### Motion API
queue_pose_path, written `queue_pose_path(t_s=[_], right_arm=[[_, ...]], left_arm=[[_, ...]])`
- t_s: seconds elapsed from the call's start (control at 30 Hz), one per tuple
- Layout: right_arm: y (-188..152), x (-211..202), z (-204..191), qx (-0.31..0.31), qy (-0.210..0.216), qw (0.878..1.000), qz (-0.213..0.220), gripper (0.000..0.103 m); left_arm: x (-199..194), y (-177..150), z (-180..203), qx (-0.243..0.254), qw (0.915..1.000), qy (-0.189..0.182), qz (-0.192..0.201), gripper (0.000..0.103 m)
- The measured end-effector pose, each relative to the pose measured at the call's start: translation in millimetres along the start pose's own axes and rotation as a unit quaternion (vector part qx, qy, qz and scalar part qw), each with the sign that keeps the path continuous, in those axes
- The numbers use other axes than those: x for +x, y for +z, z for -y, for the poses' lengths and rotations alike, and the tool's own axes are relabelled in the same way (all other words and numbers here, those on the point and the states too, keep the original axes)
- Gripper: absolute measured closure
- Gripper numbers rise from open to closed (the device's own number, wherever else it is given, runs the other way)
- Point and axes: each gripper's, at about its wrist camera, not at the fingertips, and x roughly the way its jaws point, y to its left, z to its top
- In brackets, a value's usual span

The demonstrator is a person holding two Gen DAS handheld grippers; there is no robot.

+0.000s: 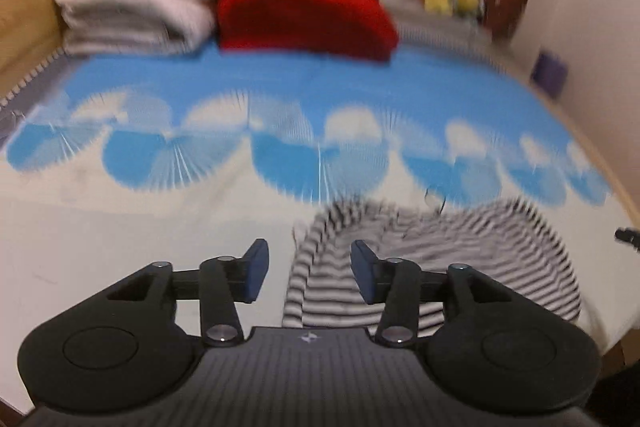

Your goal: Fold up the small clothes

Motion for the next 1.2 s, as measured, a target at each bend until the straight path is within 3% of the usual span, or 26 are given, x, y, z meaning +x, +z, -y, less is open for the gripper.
queue_pose_path(t_s=[0.07,0.13,0.17,0.23,0.33,0.4,0.43,0.5,0.73,0.9,1.0,1.07,1.2], right_arm=[[0,-12,-15,-0.001,0.011,1.000,0.023,0.059],[-2,-19,-33,-0.009,0.018,0.999,0.035,0.059],[-4,-20,-44,-0.016,0.022,0.999,0.038,0.059],[-6,-20,-65,-0.025,0.035,0.998,0.040,0.059],[-13,-11,-103,-0.040,0.064,0.997,0.023,0.059],[-17,-4,-131,-0.059,0.079,0.995,0.011,0.064],[-18,0,-149,-0.070,0.093,0.993,0.006,0.072],[-21,7,-178,-0.087,0.119,0.989,-0.005,0.081],[-41,27,-282,-0.128,0.200,0.971,-0.044,0.082],[-67,41,-346,-0.183,0.252,0.948,-0.073,0.082],[-86,48,-376,-0.221,0.276,0.931,-0.090,0.078],[-99,53,-394,-0.249,0.281,0.922,-0.098,0.060],[-121,63,-416,-0.299,0.277,0.907,-0.104,0.052]], left_arm=[[-14,-10,-8,-0.035,0.9989,-0.002,0.029,0.049],[-15,-20,-15,-0.063,0.9979,0.015,0.006,0.050],[-19,-21,-18,-0.072,0.9970,0.026,0.012,0.050],[-28,-18,-24,-0.066,0.9959,0.041,0.047,0.049],[-26,-18,-37,-0.070,0.9942,0.069,0.042,0.049],[-27,-18,-51,-0.085,0.9932,0.072,0.033,0.049],[-30,-18,-58,-0.091,0.9928,0.072,0.032,0.049],[-32,-18,-70,-0.097,0.9915,0.081,0.031,0.049],[-48,-31,-111,-0.129,0.9855,0.105,0.034,0.049],[-55,-38,-136,-0.147,0.9814,0.121,0.027,0.049],[-57,-42,-146,-0.149,0.9800,0.130,0.021,0.049],[-56,-43,-152,-0.148,0.9796,0.135,0.015,0.049],[-54,-45,-160,-0.146,0.9791,0.141,0.008,0.049]])
